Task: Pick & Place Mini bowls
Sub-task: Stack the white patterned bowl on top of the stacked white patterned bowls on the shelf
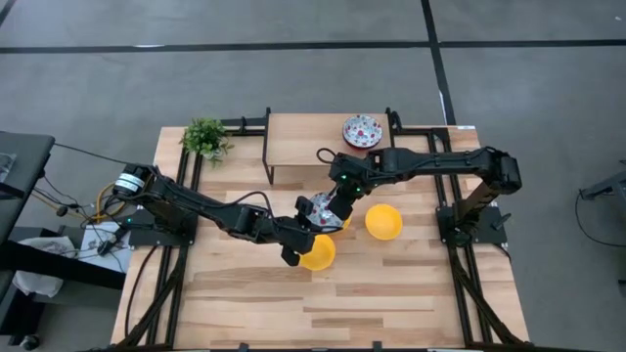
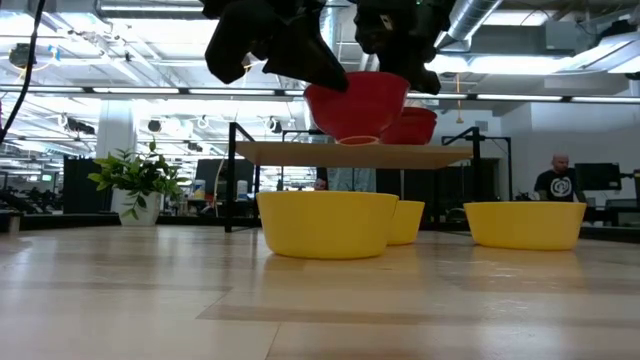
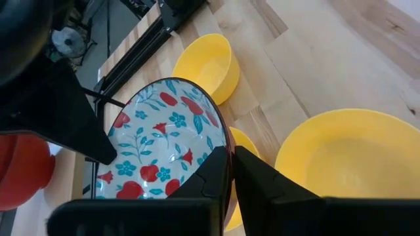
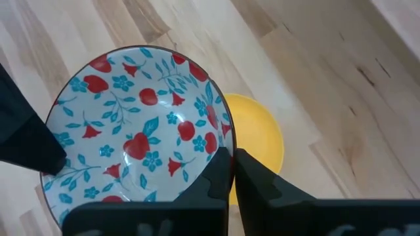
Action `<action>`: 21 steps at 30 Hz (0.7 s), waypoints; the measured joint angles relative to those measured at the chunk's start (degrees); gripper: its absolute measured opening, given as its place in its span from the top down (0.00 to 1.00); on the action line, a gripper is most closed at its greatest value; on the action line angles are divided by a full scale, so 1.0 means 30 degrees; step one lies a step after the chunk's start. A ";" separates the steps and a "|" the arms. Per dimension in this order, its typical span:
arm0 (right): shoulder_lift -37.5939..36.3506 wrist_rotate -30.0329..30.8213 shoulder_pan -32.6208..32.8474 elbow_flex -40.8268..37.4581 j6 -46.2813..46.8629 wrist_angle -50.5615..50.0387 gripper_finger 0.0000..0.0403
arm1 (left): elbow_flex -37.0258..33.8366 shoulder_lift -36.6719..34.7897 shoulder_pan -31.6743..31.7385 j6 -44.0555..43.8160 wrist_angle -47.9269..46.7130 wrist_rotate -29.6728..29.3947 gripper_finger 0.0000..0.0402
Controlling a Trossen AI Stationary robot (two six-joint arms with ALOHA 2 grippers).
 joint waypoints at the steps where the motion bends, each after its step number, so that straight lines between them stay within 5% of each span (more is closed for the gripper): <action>1: 0.0000 -0.0007 0.0000 0.0000 0.0000 0.0001 1.00 | 0.0000 0.0000 0.0000 0.0024 -0.0012 -0.0007 0.95; 21: -0.0022 -0.0372 0.0015 -0.0017 -0.0841 0.0031 0.94 | 0.0000 -0.0007 0.0007 0.0051 -0.0126 0.0015 0.97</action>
